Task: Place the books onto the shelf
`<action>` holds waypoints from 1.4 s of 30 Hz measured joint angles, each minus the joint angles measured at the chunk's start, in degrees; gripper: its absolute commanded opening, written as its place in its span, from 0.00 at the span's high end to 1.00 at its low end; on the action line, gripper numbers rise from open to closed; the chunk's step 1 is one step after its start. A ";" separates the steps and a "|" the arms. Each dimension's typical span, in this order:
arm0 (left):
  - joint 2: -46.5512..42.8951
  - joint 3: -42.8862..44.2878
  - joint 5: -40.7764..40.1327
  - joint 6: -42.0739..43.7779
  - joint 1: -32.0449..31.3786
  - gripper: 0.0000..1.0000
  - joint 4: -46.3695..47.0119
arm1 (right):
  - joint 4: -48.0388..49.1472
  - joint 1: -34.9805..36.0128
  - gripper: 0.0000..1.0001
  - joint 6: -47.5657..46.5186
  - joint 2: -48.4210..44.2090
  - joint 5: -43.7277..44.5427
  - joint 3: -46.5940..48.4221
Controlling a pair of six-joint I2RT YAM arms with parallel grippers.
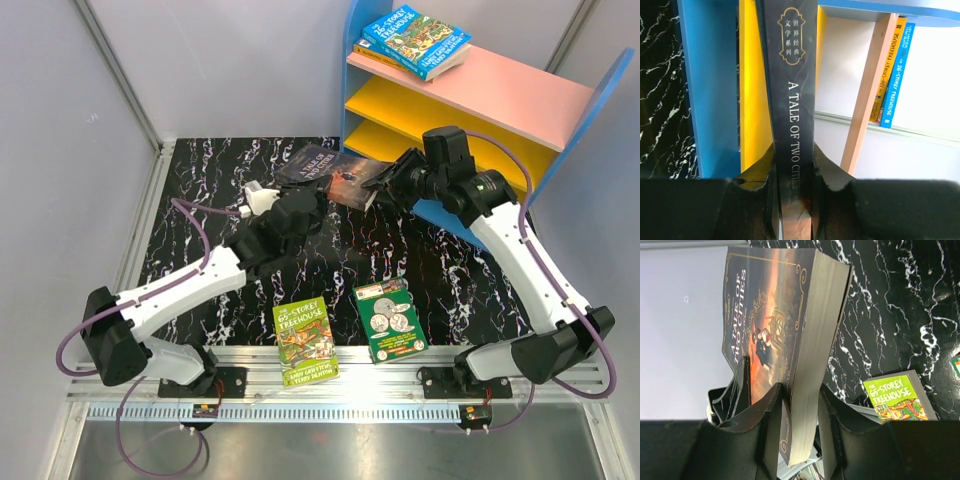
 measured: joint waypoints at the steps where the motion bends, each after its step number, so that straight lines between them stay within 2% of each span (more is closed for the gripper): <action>1: 0.09 0.28 -0.07 -0.09 -0.15 0.99 -0.02 | -0.33 -0.02 0.79 -0.02 0.22 0.52 0.59; 2: 0.17 0.44 -0.04 -0.20 -0.22 0.99 -0.04 | -0.72 0.00 0.86 -0.04 0.37 1.11 1.14; 3: 0.26 0.57 -0.02 -0.28 -0.37 0.99 0.02 | -1.20 -0.02 0.98 -0.11 0.55 1.57 1.66; 4: 0.31 0.59 0.00 -0.52 -0.50 0.99 0.07 | -1.36 0.00 1.00 -0.24 0.59 1.84 1.97; 9: 0.31 0.59 1.03 -0.66 -0.68 0.93 0.90 | -1.22 -0.02 1.00 -2.01 0.59 3.06 2.86; 12: -0.37 0.87 3.80 -0.52 -0.22 0.84 0.24 | -0.92 -0.07 1.00 -4.79 0.39 3.08 3.61; 15: -2.16 2.14 8.94 0.17 1.07 0.68 -1.75 | -0.28 -0.07 1.00 -7.85 0.31 2.49 5.75; 19: -6.99 1.99 18.47 1.88 1.66 0.59 -1.55 | 2.01 0.09 1.00 -11.56 0.33 2.01 11.13; 27: -11.63 -0.63 32.87 6.23 6.62 0.57 4.59 | 2.14 0.55 1.00 -16.04 2.84 0.61 21.46; 32: -11.63 -2.97 39.91 8.92 11.41 0.47 7.41 | -0.59 0.55 1.00 -17.51 6.82 -0.02 26.43; 37: -12.28 -4.48 46.21 13.53 16.24 0.53 7.02 | -6.01 0.17 1.00 -20.70 12.83 1.22 37.81; 42: -15.74 -8.07 51.34 17.79 21.33 0.53 5.25 | -7.39 -4.20 1.00 -20.92 18.93 0.50 52.33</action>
